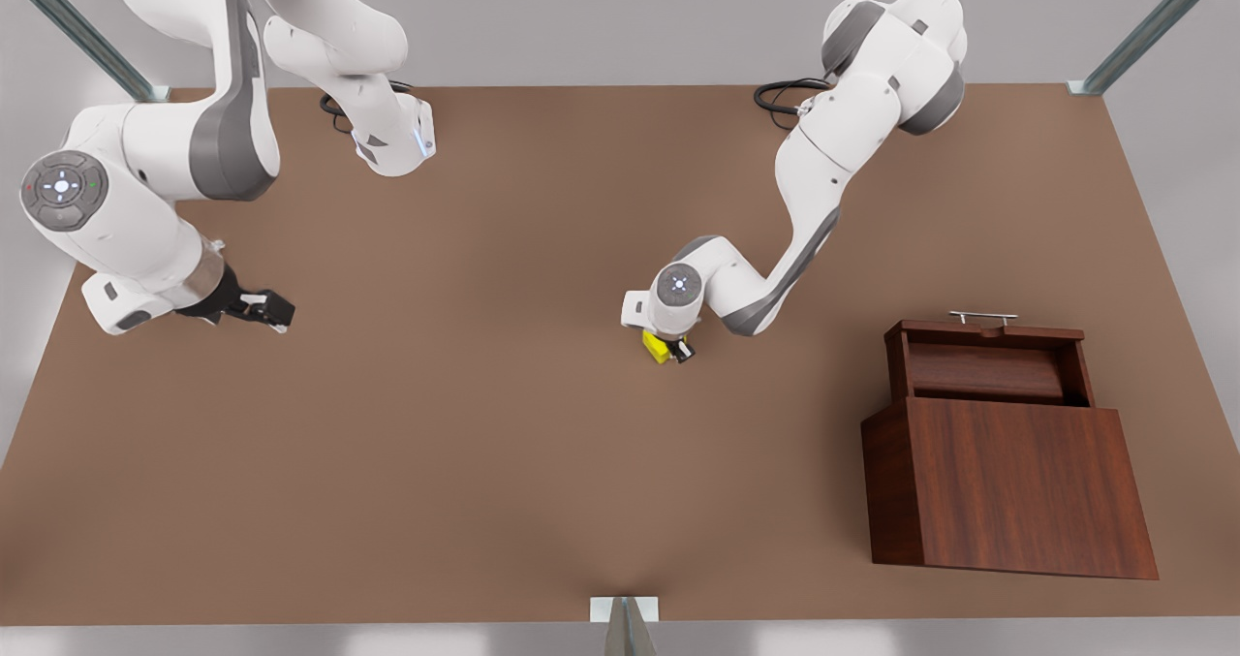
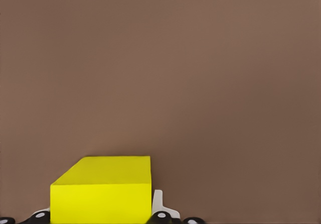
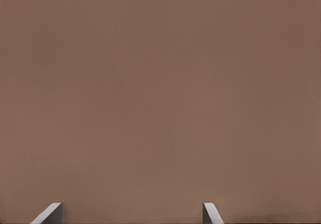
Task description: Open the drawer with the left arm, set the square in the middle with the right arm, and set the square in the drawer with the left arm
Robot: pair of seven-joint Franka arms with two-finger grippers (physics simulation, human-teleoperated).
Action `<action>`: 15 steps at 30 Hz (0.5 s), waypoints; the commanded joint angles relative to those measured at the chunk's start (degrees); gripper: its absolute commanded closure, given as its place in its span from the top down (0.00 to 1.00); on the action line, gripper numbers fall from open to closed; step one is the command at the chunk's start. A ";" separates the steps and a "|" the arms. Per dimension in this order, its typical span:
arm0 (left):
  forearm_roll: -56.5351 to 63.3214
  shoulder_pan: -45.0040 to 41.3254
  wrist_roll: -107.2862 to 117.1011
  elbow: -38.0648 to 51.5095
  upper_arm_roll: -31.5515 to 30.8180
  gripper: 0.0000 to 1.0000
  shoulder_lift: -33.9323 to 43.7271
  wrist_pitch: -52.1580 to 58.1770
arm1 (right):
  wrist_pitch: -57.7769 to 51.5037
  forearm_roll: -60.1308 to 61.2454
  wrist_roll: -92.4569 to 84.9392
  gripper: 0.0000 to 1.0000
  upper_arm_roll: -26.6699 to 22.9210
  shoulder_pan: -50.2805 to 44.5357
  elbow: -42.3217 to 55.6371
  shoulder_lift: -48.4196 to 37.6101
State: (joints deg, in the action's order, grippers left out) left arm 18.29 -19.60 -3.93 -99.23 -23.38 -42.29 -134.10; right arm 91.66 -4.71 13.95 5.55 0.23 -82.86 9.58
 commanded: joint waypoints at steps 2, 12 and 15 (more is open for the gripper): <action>-1.24 0.00 0.06 -0.09 0.00 0.67 0.54 0.16 | -0.34 -0.38 2.84 1.00 0.33 -0.31 -0.37 -0.36; -3.35 9.83 4.01 -2.46 0.00 0.68 21.28 21.86 | 1.06 0.05 2.84 1.00 0.16 -1.55 0.59 1.31; -3.35 20.37 3.05 -2.37 0.00 0.68 28.04 28.89 | 1.06 0.14 2.84 1.00 0.07 -1.46 0.50 1.31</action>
State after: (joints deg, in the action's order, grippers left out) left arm 16.14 3.57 -1.18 -101.60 -23.39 -12.74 -103.63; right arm 92.72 -4.65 16.79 5.62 -1.26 -82.35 10.90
